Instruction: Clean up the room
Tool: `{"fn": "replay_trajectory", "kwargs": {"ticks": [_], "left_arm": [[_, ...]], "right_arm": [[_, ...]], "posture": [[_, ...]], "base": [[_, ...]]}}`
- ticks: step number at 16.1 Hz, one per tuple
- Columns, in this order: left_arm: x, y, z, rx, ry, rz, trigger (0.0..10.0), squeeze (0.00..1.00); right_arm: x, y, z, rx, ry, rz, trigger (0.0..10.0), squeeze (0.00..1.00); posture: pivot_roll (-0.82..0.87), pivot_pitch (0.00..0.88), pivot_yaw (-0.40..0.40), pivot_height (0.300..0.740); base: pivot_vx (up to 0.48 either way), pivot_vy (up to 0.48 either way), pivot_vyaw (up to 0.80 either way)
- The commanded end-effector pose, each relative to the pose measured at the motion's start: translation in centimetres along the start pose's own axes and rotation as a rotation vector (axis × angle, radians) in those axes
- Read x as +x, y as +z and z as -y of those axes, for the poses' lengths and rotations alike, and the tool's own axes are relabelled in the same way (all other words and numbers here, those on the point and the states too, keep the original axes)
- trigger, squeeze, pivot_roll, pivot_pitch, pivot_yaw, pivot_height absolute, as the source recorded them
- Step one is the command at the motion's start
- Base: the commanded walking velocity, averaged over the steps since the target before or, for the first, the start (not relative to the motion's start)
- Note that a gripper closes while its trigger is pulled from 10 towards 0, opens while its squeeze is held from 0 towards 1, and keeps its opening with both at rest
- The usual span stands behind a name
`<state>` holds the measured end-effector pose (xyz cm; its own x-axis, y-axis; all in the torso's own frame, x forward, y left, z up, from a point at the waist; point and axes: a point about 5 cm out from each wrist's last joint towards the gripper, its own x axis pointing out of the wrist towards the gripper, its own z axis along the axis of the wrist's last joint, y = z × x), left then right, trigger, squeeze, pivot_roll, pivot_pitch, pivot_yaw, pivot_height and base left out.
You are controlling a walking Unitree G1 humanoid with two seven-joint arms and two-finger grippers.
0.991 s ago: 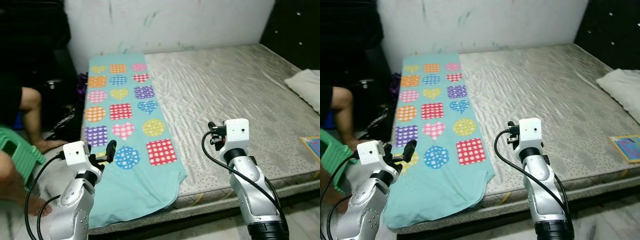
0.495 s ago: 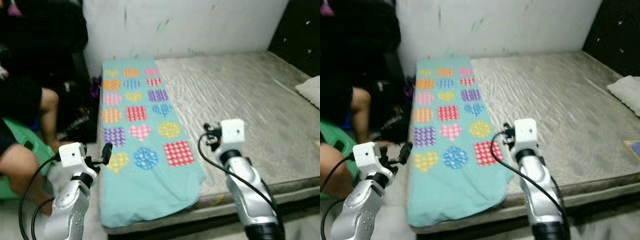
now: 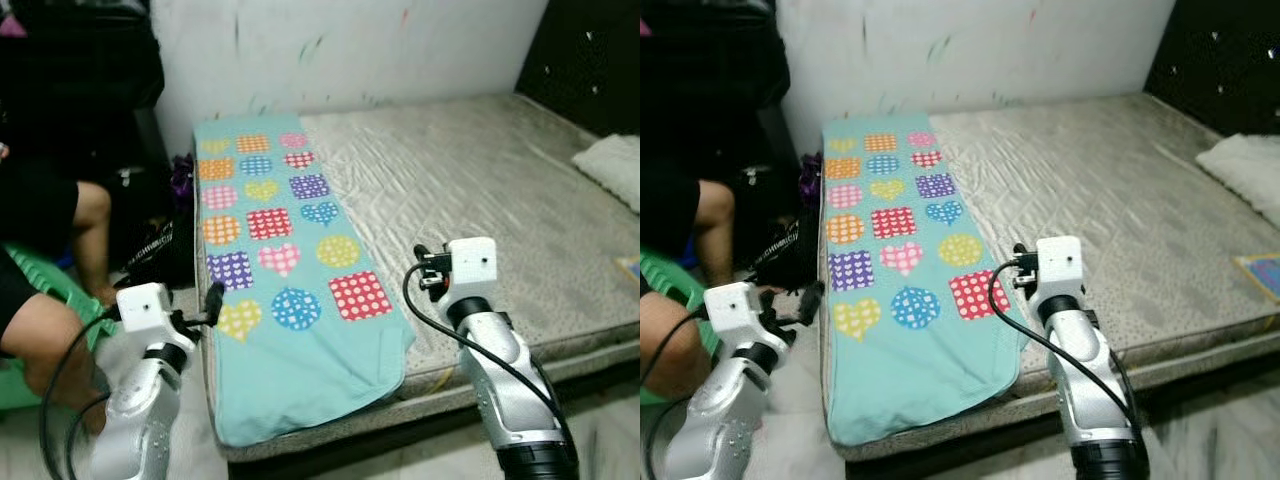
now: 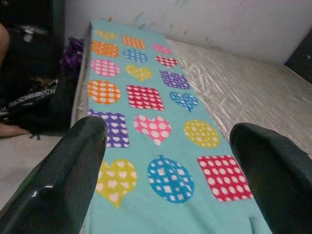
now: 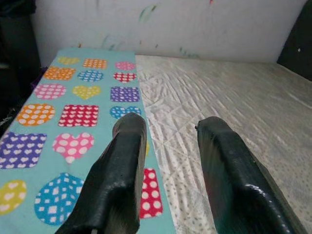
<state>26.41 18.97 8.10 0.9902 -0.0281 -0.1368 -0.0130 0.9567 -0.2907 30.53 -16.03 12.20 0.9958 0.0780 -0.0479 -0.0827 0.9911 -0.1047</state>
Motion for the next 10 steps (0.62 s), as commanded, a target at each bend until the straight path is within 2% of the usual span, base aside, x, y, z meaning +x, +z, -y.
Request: {"fn": "replay_trajectory", "kwargs": {"ticks": [1, 6, 10], "left_arm": [[0.09, 0.18, -0.11, 0.015, 0.003, 0.005, 10.0, 0.00], [0.19, 0.17, -0.66, 0.029, 0.037, 0.005, 10.0, 0.00], [0.26, 0.23, -0.94, 0.027, 0.051, 0.006, 10.0, 0.00]], "right_arm": [[0.22, 0.39, -0.09, 0.008, 0.009, 0.014, 10.0, 0.00], [0.53, 0.45, -0.52, 0.029, 0.032, 0.012, 10.0, 0.00], [0.67, 0.22, -0.15, 0.043, 0.016, 0.001, 10.0, 0.00]], "posture": [[-0.14, 0.000, 0.028, 0.740], [-0.13, 0.000, 0.028, 0.740], [-0.13, 0.000, 0.028, 0.740]], "base": [[0.000, 0.000, 0.00], [0.000, 0.000, 0.00], [0.000, 0.000, -0.70]]}}
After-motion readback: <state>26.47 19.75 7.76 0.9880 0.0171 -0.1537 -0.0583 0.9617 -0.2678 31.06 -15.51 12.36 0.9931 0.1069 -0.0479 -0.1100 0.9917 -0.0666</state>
